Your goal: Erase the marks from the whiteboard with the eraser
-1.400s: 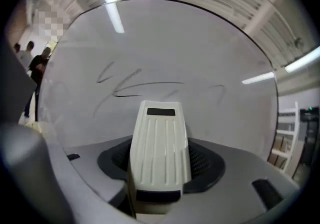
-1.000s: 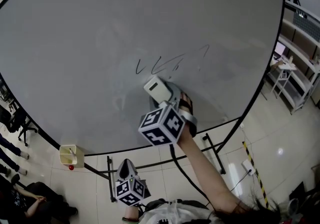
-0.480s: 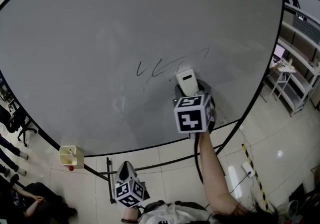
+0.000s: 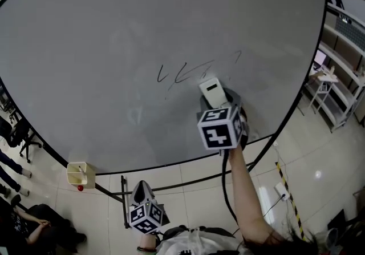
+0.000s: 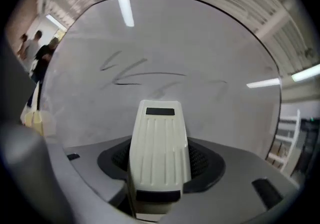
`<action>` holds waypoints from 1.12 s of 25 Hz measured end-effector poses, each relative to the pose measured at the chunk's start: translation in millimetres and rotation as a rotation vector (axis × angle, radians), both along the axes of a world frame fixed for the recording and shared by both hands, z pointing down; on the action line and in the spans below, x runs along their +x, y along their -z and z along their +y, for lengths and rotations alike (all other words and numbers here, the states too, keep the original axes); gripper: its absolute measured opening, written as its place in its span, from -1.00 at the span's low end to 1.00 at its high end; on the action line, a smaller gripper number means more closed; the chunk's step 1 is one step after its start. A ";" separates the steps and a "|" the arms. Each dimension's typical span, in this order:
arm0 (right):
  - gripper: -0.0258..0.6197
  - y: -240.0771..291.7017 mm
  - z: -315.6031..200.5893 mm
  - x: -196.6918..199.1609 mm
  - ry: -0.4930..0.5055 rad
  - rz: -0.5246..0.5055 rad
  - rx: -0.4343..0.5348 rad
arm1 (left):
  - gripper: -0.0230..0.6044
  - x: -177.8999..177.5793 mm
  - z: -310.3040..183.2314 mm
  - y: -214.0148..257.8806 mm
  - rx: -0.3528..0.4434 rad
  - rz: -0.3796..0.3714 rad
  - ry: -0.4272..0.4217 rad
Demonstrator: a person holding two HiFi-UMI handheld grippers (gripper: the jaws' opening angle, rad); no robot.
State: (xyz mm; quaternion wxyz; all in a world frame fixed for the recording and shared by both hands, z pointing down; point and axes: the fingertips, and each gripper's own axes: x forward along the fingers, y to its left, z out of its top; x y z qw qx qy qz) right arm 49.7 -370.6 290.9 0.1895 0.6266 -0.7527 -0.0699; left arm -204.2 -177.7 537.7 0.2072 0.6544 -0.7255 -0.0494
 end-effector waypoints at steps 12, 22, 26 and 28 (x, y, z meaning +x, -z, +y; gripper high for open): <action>-0.07 2.2 11.7 -48.9 -0.003 0.124 0.046 | -0.94 7.8 -6.6 0.2 -0.002 0.004 -0.021; -0.06 12.6 10.1 -58.1 0.061 0.229 0.054 | -0.94 18.5 -11.9 1.0 0.004 0.026 -0.037; -0.06 46.6 -12.1 58.0 -0.012 -0.170 -0.020 | -0.94 16.6 -10.6 2.2 0.012 0.028 -0.034; -0.06 49.3 -17.9 100.0 -0.075 -0.286 -0.029 | -0.94 12.1 -8.5 1.9 0.012 0.027 -0.025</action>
